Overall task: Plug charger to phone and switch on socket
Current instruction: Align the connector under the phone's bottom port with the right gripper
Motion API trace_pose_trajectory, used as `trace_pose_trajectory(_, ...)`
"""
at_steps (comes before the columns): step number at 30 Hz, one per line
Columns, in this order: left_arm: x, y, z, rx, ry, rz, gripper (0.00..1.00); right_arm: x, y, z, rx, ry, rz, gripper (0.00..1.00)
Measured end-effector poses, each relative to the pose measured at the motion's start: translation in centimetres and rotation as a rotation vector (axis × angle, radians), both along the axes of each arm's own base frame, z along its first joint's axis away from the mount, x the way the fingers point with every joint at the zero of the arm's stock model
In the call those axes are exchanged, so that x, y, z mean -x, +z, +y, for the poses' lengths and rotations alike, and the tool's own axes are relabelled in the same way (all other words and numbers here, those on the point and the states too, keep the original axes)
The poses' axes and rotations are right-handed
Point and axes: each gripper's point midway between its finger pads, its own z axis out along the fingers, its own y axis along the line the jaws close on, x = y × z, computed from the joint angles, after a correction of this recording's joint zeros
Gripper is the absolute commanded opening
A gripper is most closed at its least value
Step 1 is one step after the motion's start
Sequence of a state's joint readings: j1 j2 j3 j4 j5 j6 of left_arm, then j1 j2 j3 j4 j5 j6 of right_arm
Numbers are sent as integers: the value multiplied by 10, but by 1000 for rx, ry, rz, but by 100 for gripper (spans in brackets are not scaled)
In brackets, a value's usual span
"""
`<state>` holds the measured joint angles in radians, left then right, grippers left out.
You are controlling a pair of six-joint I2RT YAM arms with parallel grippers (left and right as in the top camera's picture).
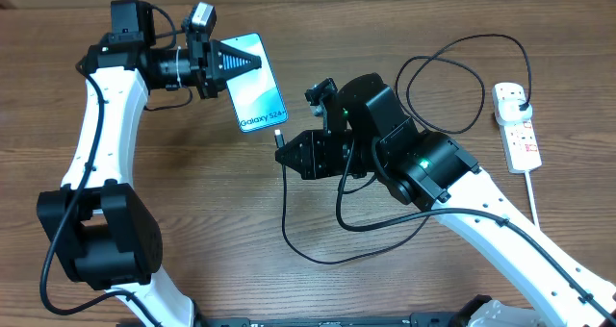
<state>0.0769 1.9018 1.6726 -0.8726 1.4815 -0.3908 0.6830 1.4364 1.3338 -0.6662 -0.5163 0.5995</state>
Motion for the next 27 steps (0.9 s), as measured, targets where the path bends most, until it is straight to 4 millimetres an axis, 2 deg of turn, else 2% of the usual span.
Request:
trace_pose_trajectory(10, 3, 4, -28, 0, -64, -33, 4, 0, 0, 0, -1, -6, 11, 4)
trace_pose_trajectory(27, 3, 4, -28, 2, -63, -15, 4, -3, -1, -1, 7, -25, 6, 4)
